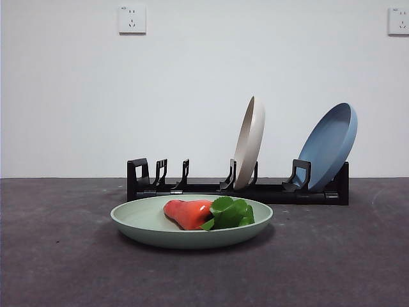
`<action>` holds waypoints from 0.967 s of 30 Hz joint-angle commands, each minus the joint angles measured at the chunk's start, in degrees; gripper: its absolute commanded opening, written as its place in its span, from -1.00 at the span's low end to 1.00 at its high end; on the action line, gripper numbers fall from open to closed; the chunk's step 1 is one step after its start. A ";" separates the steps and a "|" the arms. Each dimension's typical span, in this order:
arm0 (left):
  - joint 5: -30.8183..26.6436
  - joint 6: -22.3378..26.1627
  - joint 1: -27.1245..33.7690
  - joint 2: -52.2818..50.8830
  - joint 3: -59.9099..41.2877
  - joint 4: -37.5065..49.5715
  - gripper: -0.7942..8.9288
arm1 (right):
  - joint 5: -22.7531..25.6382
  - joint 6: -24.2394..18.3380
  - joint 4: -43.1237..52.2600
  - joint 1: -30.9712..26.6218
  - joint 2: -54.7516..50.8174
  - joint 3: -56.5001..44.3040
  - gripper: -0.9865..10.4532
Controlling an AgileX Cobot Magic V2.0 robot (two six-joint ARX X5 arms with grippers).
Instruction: Take the green plate from the plate rack,put the plate on the table,take the carrot from the table,put the carrot in the plate
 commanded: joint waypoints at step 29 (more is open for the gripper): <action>1.49 -4.09 0.39 -1.62 -2.14 -5.14 -0.84 | 0.17 0.31 0.46 0.09 -0.04 -0.11 -0.82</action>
